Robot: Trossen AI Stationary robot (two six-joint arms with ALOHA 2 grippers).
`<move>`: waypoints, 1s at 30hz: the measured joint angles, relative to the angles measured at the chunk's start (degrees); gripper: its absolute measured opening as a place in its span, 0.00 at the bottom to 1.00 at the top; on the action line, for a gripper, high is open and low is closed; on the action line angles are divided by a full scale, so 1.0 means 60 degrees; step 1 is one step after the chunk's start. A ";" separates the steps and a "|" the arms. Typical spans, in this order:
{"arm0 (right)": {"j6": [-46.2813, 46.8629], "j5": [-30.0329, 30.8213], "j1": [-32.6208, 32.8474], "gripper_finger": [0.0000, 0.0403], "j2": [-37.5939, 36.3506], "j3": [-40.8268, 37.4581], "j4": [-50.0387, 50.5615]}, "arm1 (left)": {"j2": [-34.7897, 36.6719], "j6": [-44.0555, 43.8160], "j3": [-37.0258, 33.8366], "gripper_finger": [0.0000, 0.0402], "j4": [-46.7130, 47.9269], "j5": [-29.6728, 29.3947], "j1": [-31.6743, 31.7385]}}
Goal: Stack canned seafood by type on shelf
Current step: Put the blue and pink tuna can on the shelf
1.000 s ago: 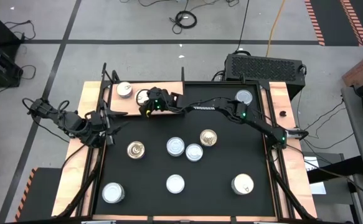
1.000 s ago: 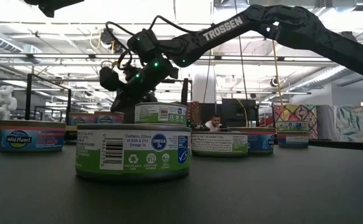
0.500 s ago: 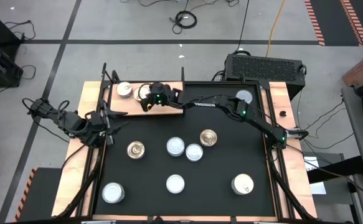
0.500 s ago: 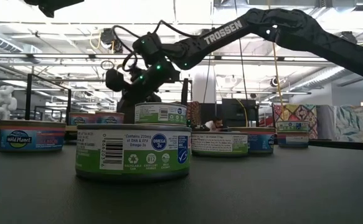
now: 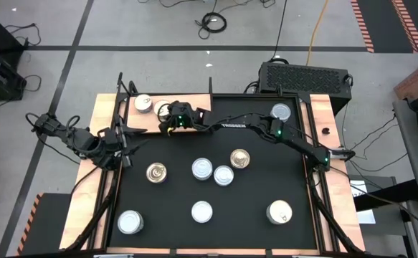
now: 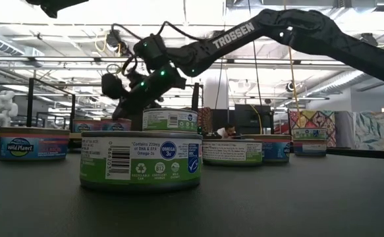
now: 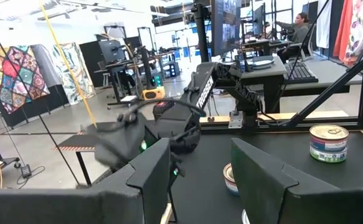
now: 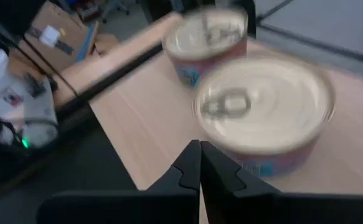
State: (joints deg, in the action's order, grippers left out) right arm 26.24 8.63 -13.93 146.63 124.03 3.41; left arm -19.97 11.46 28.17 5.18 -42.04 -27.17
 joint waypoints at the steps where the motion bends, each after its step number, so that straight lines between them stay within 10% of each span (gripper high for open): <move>1: -0.0049 0.0001 0.0002 0.00 0.0090 -0.0001 -0.0029 | 0.0004 -0.0001 0.0000 0.43 -0.0023 0.0000 0.0005; 30: -0.0234 0.0691 -0.0382 0.00 0.0243 -0.0001 -0.0886 | 0.0000 0.0222 0.0003 0.43 -0.0023 -0.0040 0.0012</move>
State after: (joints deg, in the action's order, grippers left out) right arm 24.84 12.78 -16.22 148.09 124.03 -1.91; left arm -19.97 12.80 28.18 5.04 -42.28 -27.09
